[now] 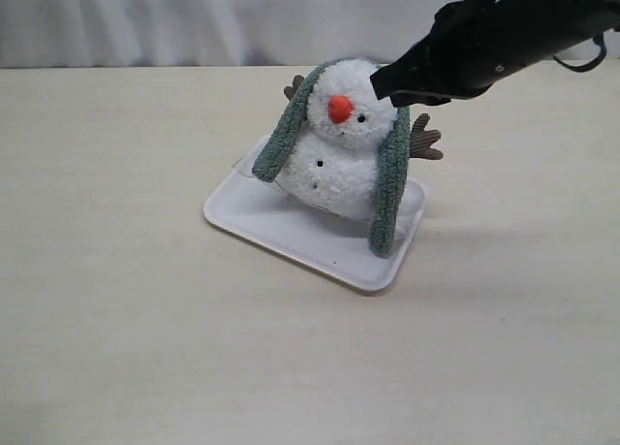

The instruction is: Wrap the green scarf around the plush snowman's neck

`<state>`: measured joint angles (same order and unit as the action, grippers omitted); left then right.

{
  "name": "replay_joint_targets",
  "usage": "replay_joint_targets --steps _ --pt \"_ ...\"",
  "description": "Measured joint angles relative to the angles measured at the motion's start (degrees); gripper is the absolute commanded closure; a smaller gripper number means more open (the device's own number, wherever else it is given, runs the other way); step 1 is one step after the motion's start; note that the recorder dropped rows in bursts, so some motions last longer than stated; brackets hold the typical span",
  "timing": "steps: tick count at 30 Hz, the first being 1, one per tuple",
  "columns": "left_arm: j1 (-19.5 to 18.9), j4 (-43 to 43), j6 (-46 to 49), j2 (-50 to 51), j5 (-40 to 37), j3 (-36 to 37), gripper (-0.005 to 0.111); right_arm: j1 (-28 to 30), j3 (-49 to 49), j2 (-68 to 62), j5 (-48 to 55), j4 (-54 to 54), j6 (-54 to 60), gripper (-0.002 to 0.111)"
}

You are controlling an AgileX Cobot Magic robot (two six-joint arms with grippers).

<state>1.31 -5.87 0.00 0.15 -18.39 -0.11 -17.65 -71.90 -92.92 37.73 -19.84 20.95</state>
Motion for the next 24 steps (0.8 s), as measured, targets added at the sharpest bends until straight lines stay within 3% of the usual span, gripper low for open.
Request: replay_joint_targets --steps 9,24 --pt "0.0 0.0 0.0 0.0 0.0 0.0 0.107 0.0 -5.55 -8.54 -2.82 16.0 -11.21 0.104" --pt "0.0 0.0 0.0 0.0 0.0 0.0 0.107 0.0 -5.86 -15.12 -3.84 17.95 -12.84 0.104"
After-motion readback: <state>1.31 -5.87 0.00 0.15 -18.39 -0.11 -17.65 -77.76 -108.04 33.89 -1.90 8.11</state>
